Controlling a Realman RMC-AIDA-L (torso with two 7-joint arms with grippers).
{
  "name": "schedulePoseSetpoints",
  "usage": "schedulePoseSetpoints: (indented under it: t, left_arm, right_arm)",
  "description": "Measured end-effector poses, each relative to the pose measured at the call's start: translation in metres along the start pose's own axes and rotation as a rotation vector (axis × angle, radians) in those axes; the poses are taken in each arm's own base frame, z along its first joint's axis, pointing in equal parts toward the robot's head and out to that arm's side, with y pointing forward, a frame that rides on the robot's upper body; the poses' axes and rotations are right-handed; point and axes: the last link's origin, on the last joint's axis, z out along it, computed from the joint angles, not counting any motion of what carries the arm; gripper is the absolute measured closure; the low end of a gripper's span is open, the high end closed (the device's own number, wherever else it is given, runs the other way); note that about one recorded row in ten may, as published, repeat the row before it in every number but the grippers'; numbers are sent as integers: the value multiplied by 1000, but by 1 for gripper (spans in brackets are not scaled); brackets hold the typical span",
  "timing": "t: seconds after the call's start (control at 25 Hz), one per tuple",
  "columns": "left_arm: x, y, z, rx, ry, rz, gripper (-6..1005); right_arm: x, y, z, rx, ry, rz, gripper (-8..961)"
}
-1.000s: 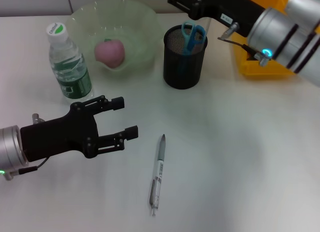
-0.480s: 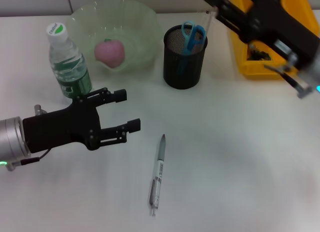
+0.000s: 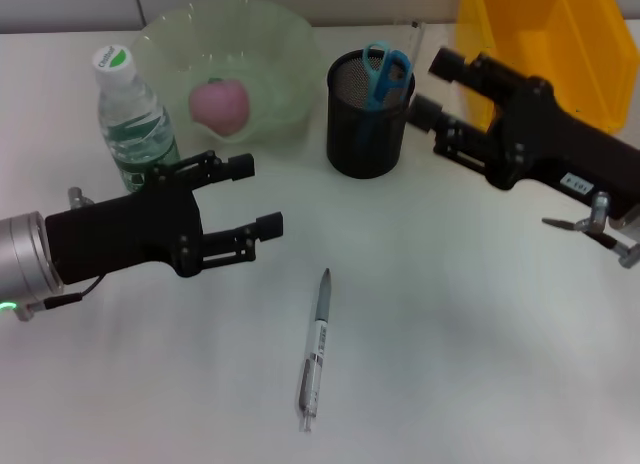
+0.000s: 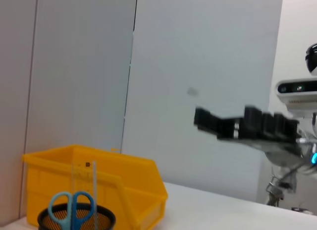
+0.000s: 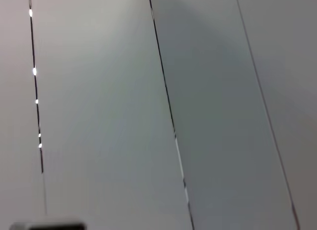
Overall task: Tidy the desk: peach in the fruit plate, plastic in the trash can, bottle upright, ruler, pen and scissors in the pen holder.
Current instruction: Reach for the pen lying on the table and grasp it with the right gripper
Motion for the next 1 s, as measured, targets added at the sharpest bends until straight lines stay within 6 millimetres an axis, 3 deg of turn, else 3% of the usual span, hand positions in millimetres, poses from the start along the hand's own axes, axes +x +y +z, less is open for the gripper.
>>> schedulePoseSetpoints:
  t: [1.0]
  left_arm:
    - [5,-1,5,11,43,21,202]
  right_arm:
    - [6,1,-11,-48,114,-3,281]
